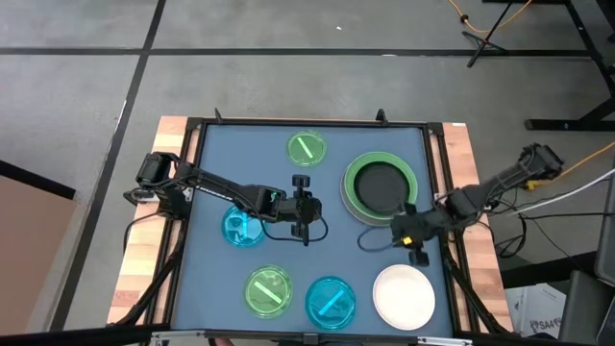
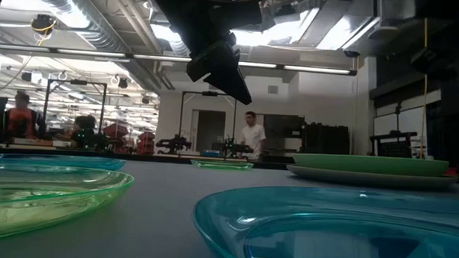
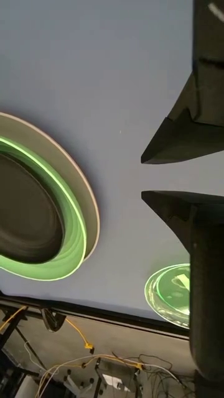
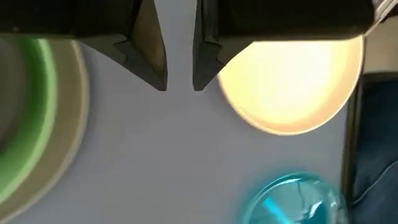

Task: Stack plastic plates
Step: Stack the white plate on the black plate, then stack the top small light green plate on the white plate

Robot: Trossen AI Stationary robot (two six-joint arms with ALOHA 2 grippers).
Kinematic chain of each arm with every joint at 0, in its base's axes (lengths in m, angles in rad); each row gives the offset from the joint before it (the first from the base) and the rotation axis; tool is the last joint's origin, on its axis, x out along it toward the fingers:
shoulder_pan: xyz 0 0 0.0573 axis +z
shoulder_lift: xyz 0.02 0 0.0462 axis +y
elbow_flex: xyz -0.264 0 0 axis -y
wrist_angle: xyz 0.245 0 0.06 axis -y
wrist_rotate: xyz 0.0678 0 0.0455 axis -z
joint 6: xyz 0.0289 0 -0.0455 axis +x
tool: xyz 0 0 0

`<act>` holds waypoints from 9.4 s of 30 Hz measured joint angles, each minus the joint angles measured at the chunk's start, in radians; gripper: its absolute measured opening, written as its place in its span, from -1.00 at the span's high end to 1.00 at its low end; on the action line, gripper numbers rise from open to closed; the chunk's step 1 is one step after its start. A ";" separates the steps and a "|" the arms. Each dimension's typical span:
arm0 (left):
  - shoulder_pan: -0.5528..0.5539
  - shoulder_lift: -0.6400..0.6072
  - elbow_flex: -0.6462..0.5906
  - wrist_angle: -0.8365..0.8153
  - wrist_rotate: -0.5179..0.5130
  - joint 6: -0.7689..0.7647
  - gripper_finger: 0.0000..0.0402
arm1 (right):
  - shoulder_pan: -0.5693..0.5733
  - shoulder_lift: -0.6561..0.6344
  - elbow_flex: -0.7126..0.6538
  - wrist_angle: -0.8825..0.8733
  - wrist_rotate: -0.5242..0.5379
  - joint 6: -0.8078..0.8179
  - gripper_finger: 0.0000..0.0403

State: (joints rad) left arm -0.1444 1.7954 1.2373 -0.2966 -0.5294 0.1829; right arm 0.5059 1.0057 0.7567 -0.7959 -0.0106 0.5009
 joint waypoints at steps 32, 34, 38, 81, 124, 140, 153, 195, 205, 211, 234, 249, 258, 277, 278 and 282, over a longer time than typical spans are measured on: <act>0.000 0.000 0.000 0.001 0.000 -0.001 0.63 | 0.207 0.377 0.000 0.047 0.000 0.070 0.67; 0.000 0.000 0.000 0.001 0.000 -0.001 0.63 | 0.207 0.386 0.000 0.048 0.000 0.070 0.67; 0.000 0.000 0.000 0.001 0.000 0.001 0.63 | 0.207 0.396 0.000 0.048 0.000 0.070 0.67; 0.000 0.000 0.000 0.000 0.000 0.000 0.63 | 0.207 0.531 0.002 0.126 -0.046 0.036 0.67; 0.000 0.000 0.000 0.000 0.000 0.000 0.63 | -0.105 0.267 -0.003 0.058 -0.054 -0.045 1.00; 0.000 0.000 0.000 0.002 0.000 0.000 0.63 | -0.706 0.062 -0.001 -0.062 -0.098 -0.313 1.00; 0.000 0.000 0.000 0.002 0.000 0.000 0.63 | -1.244 0.064 -0.001 -0.069 -0.235 -0.535 1.00; 0.000 0.000 0.000 0.002 0.000 0.000 0.63 | -1.488 0.246 0.000 -0.093 -0.245 -0.638 1.00; 0.000 0.000 0.000 0.002 0.000 0.000 0.63 | -1.487 0.246 0.000 -0.093 -0.245 -0.648 1.00; 0.000 0.000 0.000 0.002 0.000 -0.001 0.63 | -1.487 0.246 0.000 -0.095 -0.245 -0.648 0.99; 0.000 0.000 0.000 0.002 0.000 -0.001 0.63 | -1.488 0.246 0.000 -0.093 -0.246 -0.638 0.51; 0.019 0.000 0.000 0.002 0.014 -0.083 0.63 | -1.488 0.246 0.000 -0.093 -0.245 -0.637 0.54; 0.165 0.000 0.000 0.002 0.113 -0.103 0.63 | -1.488 0.246 0.000 -0.040 -0.245 -0.637 0.54; 0.643 0.000 0.000 0.052 0.247 -0.438 0.63 | -1.488 0.246 0.000 0.045 -0.245 -0.637 0.54; 0.665 0.000 0.000 0.049 0.249 -0.479 0.63 | -1.488 0.246 0.000 0.045 -0.245 -0.637 0.54; 0.740 0.000 0.000 0.045 0.264 -0.556 0.63 | -1.488 0.246 0.000 0.045 -0.245 -0.637 0.54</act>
State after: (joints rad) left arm 0.5961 1.7954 1.2377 -0.2520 -0.2651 -0.3730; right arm -0.9817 1.2512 0.7563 -0.7513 -0.2554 -0.1360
